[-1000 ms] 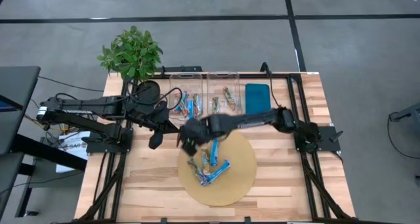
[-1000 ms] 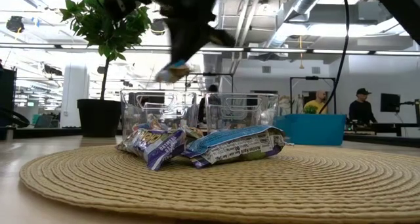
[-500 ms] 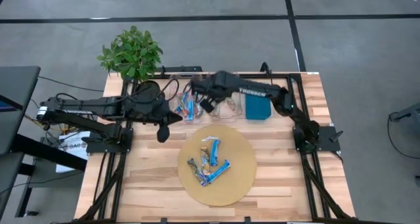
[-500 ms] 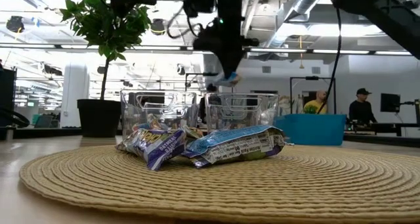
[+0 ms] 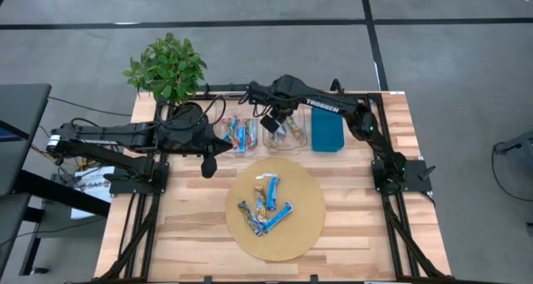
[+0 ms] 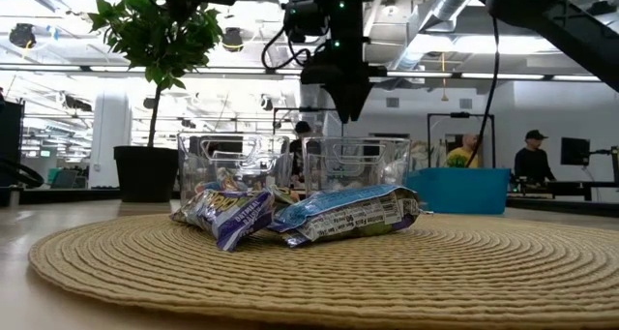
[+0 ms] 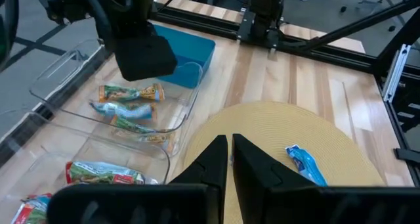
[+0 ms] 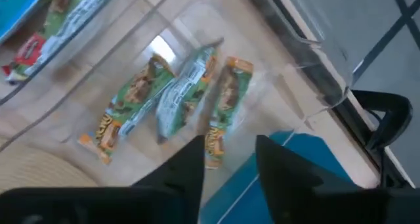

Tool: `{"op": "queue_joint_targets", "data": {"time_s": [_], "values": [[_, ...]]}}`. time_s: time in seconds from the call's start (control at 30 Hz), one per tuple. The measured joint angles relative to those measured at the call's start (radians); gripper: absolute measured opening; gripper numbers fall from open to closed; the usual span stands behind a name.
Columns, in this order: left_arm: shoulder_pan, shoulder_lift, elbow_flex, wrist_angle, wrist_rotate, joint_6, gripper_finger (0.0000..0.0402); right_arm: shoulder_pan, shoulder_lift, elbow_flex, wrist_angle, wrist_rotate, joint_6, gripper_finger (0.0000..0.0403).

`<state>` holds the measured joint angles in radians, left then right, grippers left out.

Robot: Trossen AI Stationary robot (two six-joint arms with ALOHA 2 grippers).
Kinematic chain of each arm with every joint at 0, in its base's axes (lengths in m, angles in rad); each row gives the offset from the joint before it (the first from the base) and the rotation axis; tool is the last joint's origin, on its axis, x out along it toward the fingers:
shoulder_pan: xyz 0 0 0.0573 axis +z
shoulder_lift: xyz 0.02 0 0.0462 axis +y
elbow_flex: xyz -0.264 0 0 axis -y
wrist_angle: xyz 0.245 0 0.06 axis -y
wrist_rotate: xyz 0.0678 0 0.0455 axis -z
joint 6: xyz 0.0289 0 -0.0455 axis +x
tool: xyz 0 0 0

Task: Pick and place Granola Bars by type
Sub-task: Put the yellow granola bar into the right transparent bin

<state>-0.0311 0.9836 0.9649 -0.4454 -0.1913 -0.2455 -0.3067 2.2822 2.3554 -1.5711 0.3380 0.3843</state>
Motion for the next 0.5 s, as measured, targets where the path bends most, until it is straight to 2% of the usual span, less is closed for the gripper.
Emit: {"op": "queue_joint_targets", "data": {"time_s": [0.07,0.27,0.5], "values": [[0.0,0.0,0.0,0.0,0.0,-0.001,0.0015,0.013,0.0,0.0,0.005,-0.018,0.0,0.0152],[-0.001,0.0,0.0,-0.001,0.054,-0.001,0.0015,0.128,-0.014,0.0,0.107,-0.191,0.02,0.0211],[-0.001,0.0,0.0,-0.025,0.188,0.02,0.0015,0.328,-0.014,-0.016,0.156,-0.203,0.169,0.023]]}}
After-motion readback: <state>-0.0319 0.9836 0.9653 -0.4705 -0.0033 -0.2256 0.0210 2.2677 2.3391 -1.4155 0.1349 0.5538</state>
